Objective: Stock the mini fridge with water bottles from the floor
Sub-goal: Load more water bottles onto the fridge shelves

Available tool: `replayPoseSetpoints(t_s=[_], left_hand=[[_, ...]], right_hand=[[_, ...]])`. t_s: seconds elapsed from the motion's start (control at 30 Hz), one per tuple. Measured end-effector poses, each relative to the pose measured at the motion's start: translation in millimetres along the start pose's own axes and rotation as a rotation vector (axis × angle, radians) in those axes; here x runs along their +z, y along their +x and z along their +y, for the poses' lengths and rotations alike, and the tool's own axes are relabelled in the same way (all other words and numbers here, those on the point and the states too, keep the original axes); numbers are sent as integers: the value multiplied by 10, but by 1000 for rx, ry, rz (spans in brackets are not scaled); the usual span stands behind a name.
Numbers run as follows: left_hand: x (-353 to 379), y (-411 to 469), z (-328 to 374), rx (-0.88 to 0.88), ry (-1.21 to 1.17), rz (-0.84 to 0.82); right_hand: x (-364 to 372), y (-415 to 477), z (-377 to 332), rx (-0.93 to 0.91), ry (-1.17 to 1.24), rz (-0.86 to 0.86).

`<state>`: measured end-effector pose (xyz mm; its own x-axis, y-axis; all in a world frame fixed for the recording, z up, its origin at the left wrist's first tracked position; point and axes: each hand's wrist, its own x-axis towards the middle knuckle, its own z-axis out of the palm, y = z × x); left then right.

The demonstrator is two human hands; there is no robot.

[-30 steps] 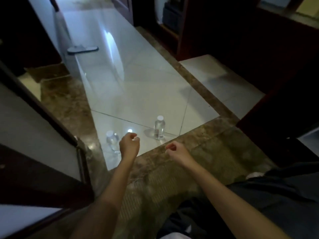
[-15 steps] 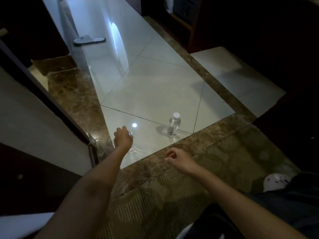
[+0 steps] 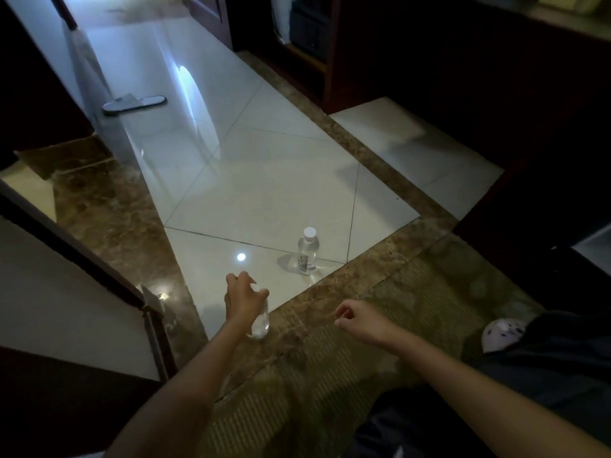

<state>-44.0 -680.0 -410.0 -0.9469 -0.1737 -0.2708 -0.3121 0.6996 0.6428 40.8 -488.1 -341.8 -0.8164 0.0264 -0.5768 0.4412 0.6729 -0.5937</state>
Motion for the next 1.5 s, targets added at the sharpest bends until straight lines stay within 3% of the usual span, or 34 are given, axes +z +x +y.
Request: replayPoseSetpoints(t_s=[0.1,0.33,0.5,0.6,0.8,0.9,1.07,1.23,1.5], left_hand=[[47,-157,361,127,-4,-78],[-41,-616,1615,598,-29,-441],[-156,-987,2655,884,-89,-648],[-19,-1227,3256,1007,-76,-638],[543,-1538,4260,987,-127,-537],[799,-1710,4681,988,-200,-553],[1232,-2121,5299,1100,-176,-707],[1726,-2470,5690,1111,-168,-876],[2900,-2894,6148,1084,-50,-1088]], right_hand=[[-173,-65,122,32,67,46],[-695,-261,368,39,268,62],[-1411,-576,500,-195,365,39],[-1810,-780,632,-196,348,136],[-2653,-1049,1012,-54,348,525],[-3013,-1207,1231,-38,344,596],[-3535,-1569,1761,-89,451,620],[-3840,-1782,2296,-42,504,751],[-4100,-1683,3414,205,553,1003]])
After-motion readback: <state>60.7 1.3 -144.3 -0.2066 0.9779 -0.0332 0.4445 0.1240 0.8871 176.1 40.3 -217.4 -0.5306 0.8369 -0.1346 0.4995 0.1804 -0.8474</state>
